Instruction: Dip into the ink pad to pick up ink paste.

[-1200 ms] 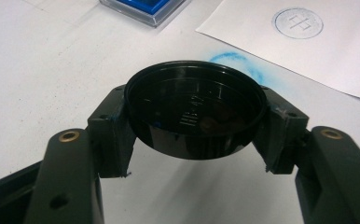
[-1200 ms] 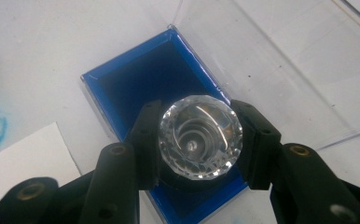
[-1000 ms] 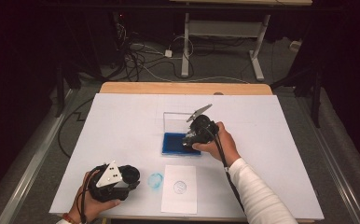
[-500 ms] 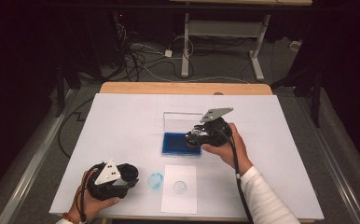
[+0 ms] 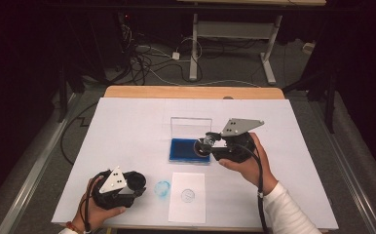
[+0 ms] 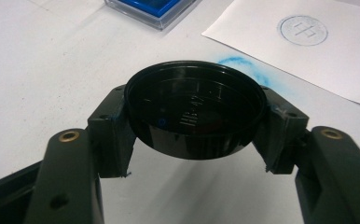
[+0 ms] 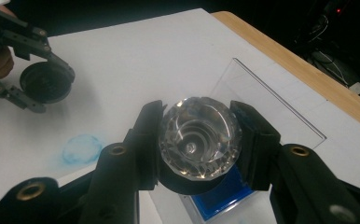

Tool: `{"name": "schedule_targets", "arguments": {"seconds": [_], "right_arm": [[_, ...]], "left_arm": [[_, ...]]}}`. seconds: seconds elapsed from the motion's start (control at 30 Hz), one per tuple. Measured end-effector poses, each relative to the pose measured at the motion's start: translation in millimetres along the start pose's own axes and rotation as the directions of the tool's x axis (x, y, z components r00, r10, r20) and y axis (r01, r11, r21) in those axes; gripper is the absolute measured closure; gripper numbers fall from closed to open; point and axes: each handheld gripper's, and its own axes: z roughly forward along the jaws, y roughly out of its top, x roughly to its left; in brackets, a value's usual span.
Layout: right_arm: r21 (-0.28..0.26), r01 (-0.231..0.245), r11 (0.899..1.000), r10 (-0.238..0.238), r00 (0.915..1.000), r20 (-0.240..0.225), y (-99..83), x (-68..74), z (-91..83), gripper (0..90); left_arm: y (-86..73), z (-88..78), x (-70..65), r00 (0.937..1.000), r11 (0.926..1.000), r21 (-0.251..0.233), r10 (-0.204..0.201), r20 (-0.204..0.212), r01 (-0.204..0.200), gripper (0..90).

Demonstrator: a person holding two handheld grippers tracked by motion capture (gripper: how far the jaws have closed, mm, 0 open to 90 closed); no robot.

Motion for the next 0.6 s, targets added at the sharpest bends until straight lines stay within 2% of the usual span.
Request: {"name": "schedule_targets", "arguments": {"seconds": [0.13,0.27,0.6], "right_arm": [[-0.003,0.013,1.000,-0.013,0.9999,-0.002,-0.6,4.3,-6.2,57.2],[-0.010,0.006,1.000,-0.006,0.9999,-0.010,-1.6,5.0,-10.1,57.2],[-0.014,0.010,1.000,-0.010,0.9997,-0.021,-0.7,6.3,-10.6,57.2]], "left_arm": [[1.2,1.3,-0.3,1.0000,1.0000,0.003,0.007,0.002,-0.007,36.0],[1.1,2.6,0.5,1.0000,1.0000,0.005,0.002,0.002,-0.002,36.0],[0.0,3.5,1.3,1.0000,1.0000,0.009,0.000,0.001,0.000,36.0]]}}
